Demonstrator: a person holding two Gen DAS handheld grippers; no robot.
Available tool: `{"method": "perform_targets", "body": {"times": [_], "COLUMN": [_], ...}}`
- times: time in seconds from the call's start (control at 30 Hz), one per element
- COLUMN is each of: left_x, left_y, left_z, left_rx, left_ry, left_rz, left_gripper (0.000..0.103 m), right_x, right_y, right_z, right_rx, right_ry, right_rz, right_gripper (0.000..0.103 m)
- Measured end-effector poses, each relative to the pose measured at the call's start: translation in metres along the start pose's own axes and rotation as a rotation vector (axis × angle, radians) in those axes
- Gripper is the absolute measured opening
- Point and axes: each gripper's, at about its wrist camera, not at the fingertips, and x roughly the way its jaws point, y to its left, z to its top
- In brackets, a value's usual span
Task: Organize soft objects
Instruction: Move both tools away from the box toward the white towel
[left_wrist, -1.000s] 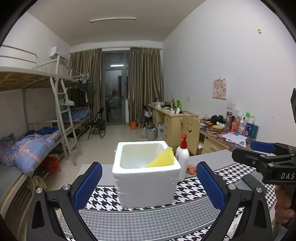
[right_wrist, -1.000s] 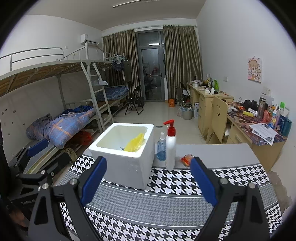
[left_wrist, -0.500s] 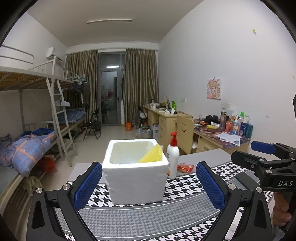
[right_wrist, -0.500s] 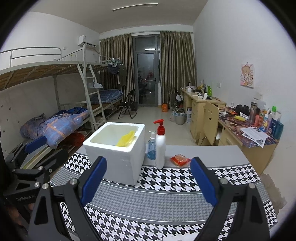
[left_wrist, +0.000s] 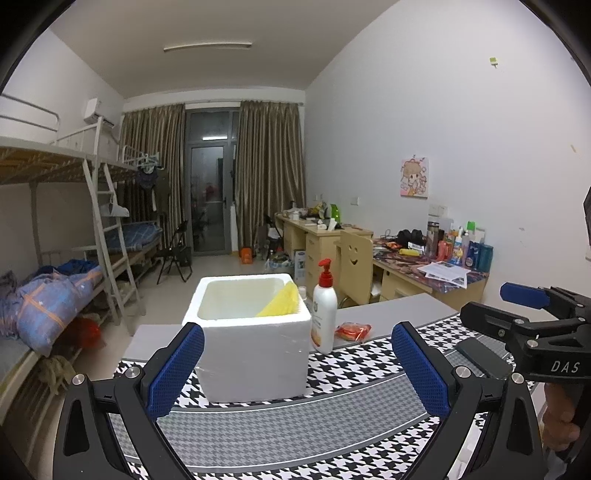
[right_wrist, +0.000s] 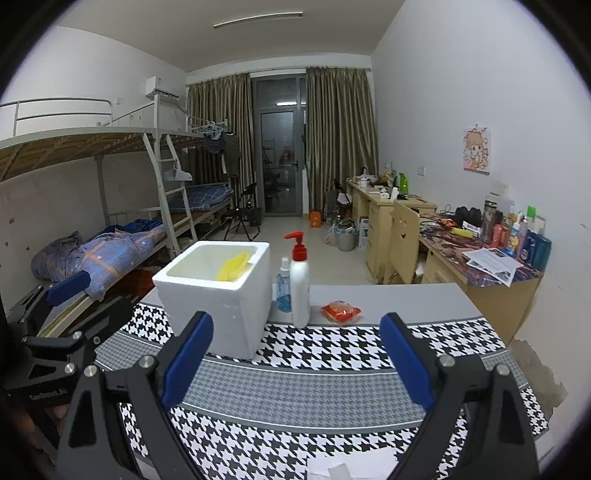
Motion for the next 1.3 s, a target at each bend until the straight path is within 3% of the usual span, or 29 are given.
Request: {"method": "perform_targets", "body": {"times": [0.97,1.3], "left_x": [0.009,0.014], "left_y": [-0.049,-0.06], "left_z": [-0.044,-0.06], "left_rx": [0.011,0.013], "left_ry": [0.063,0.086], "left_rz": [-0.139,-0.151], "left_gripper": [0.102,0.102], "right_x": [-0.015,-0.023], "right_y": [-0.04,-0.054], "right_z": [-0.047,-0.068], "right_rx": [0.06,0.091], "right_ry": [0.03,0.054], "right_rz": [-0.101,-0.124], "right_gripper": [0.094,0.094]}}
